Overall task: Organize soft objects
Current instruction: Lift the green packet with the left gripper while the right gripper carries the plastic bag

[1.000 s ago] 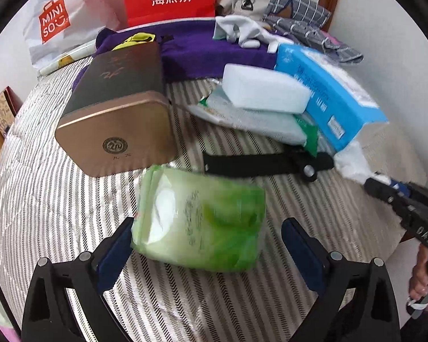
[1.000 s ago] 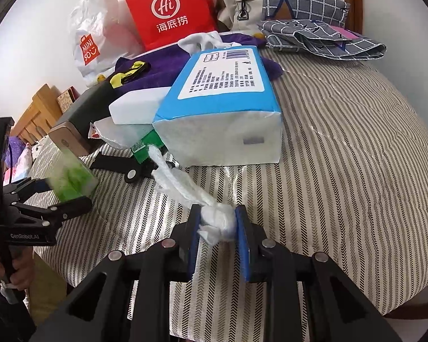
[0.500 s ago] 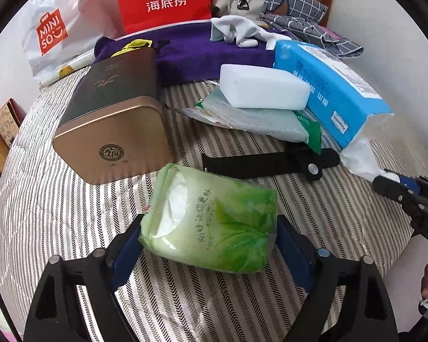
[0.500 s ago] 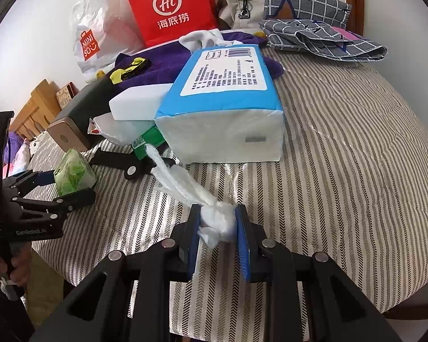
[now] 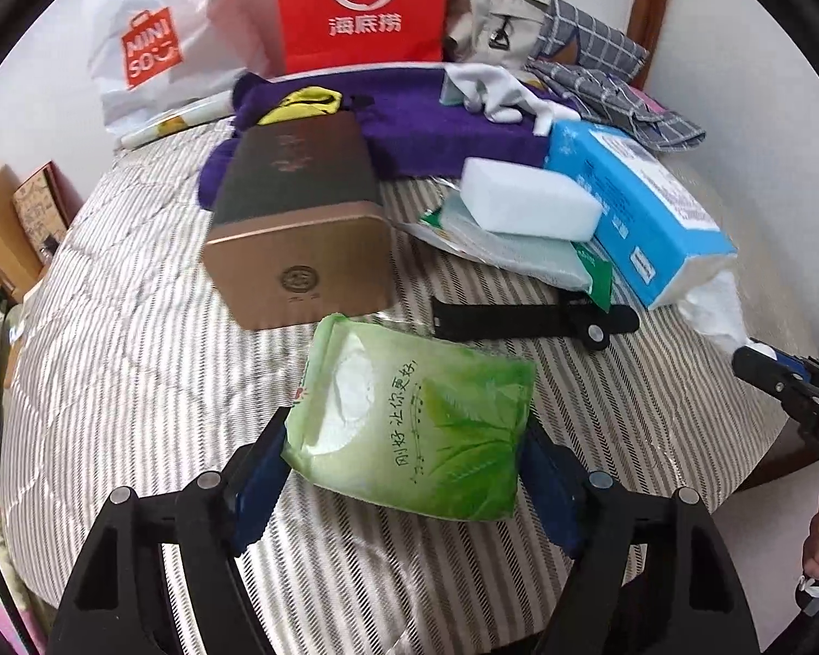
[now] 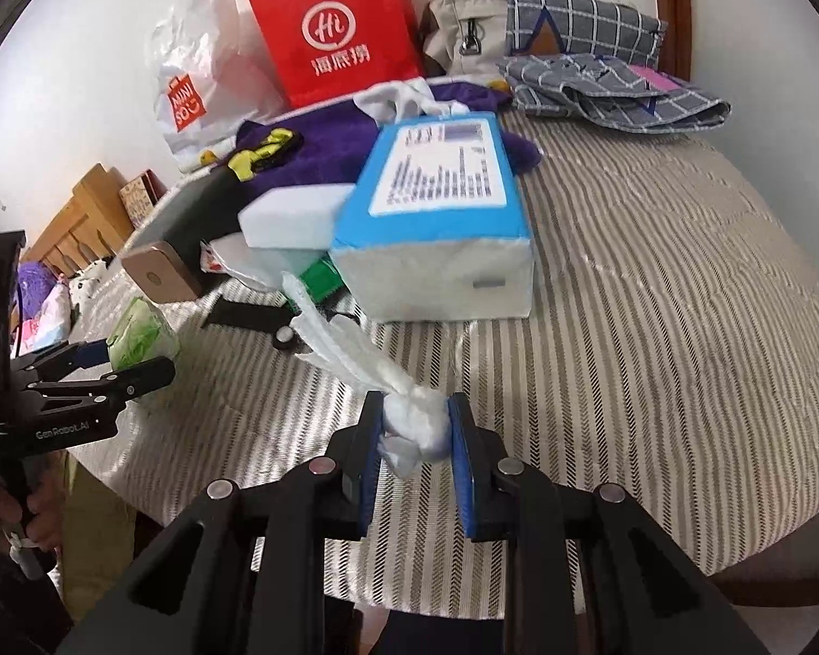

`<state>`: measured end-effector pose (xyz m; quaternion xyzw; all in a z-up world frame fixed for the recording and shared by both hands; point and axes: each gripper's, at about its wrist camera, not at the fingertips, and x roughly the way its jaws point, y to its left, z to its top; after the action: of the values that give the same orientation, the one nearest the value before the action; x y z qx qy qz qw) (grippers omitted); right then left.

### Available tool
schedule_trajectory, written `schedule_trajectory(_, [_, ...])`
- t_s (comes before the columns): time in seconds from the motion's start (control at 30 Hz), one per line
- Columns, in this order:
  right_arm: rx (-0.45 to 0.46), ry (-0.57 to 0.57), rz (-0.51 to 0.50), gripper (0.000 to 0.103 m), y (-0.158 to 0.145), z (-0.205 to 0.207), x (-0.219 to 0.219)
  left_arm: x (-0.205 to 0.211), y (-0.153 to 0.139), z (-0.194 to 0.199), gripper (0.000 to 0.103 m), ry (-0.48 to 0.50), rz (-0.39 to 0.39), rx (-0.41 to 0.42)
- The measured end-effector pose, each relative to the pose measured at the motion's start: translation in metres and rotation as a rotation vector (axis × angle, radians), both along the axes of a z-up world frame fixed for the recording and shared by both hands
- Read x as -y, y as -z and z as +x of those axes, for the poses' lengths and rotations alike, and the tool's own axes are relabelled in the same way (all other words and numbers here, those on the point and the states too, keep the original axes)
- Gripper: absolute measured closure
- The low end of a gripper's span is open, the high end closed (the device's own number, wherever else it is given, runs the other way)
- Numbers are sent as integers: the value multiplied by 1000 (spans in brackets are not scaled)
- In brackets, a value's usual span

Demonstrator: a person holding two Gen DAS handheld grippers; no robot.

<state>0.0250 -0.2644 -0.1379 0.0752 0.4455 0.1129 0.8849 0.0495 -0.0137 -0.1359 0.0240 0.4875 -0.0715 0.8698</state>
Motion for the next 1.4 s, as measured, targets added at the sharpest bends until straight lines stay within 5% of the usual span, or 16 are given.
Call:
schedule_trajectory(0.7, [147,-59,-15,80,-93,17,-17,-44,-73,7,26,-112,-49,102])
schedule_trajectory(1.4, [189,-59,-16,80,-132,97,-20,-53,-98,79,26,-139,-87,105])
